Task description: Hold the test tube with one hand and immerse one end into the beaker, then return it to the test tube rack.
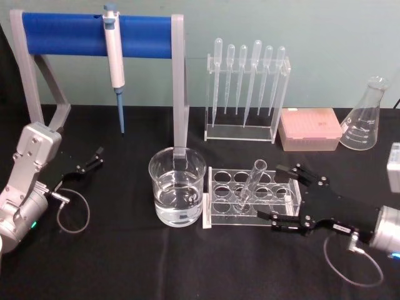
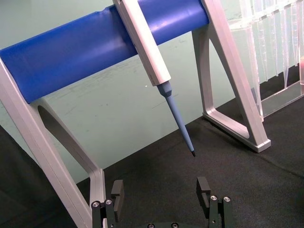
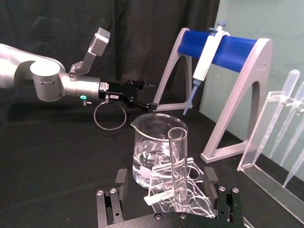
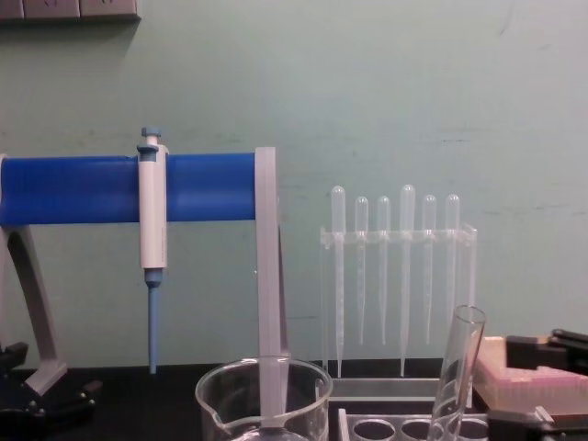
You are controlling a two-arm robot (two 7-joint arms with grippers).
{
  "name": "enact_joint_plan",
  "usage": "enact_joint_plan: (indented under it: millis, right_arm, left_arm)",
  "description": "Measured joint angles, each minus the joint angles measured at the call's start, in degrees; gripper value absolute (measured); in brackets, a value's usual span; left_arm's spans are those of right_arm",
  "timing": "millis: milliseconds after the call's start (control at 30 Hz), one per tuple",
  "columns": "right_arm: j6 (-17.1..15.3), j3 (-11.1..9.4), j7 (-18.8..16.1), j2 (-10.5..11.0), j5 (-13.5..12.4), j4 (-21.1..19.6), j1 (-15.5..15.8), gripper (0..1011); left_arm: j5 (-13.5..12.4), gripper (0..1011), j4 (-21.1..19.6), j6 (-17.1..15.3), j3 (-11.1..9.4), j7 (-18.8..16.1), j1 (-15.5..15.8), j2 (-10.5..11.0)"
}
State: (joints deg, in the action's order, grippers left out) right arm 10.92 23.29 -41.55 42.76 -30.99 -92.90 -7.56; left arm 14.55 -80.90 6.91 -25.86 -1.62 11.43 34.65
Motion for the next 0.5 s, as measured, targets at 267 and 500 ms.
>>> enact_joint_plan:
  millis: [267,500]
  right_arm:
    - [-3.2,1.6,-0.86,-3.21,0.06,2.39,-3.56,1003]
    - [-4.45,2.68,-0.57,-5.26,0.3,4.12,-5.9,1002]
  left_arm:
    - [0.0,1000,0.0,0.0,0.0,0.0,0.0,0.0]
    - [0.0,1000,0.0,0.0,0.0,0.0,0.0,0.0]
